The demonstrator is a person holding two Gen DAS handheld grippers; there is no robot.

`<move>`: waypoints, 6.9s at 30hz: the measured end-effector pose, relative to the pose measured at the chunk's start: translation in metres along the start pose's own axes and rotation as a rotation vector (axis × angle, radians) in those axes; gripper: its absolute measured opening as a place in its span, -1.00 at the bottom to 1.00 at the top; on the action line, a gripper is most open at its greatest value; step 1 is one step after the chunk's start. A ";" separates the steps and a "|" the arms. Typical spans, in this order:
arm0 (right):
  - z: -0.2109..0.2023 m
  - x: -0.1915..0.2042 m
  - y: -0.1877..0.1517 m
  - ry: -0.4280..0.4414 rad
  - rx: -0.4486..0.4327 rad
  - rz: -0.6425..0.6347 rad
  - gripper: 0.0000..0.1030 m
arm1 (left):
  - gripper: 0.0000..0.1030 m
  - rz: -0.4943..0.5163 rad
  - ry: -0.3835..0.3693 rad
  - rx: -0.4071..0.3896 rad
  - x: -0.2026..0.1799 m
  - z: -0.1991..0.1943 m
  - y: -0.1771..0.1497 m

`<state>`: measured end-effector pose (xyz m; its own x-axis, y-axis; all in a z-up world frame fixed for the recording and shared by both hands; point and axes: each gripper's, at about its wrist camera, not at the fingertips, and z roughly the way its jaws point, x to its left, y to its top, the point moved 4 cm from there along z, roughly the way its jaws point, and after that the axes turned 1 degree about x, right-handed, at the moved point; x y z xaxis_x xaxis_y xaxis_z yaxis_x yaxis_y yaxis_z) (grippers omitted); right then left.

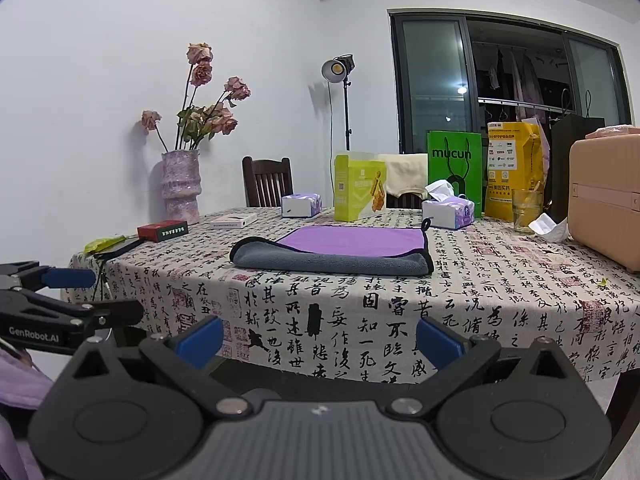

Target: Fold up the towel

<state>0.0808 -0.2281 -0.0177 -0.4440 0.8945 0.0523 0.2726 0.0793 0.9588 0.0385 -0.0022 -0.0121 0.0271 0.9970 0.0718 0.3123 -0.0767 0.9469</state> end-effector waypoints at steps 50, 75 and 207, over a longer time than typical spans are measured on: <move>0.009 -0.002 0.000 0.008 0.002 -0.011 1.00 | 1.00 0.001 0.022 -0.021 0.007 0.018 0.008; 0.083 -0.032 0.015 -0.014 0.044 -0.030 1.00 | 1.00 -0.052 0.028 0.072 0.022 0.101 0.033; 0.500 -0.213 0.171 0.053 0.257 0.050 -0.92 | -0.88 -0.016 -0.086 0.327 0.120 0.514 0.189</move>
<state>0.6489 -0.1853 -0.0048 -0.4670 0.8763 0.1187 0.5004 0.1511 0.8525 0.5890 0.1016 0.0148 0.0956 0.9953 0.0175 0.6010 -0.0717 0.7960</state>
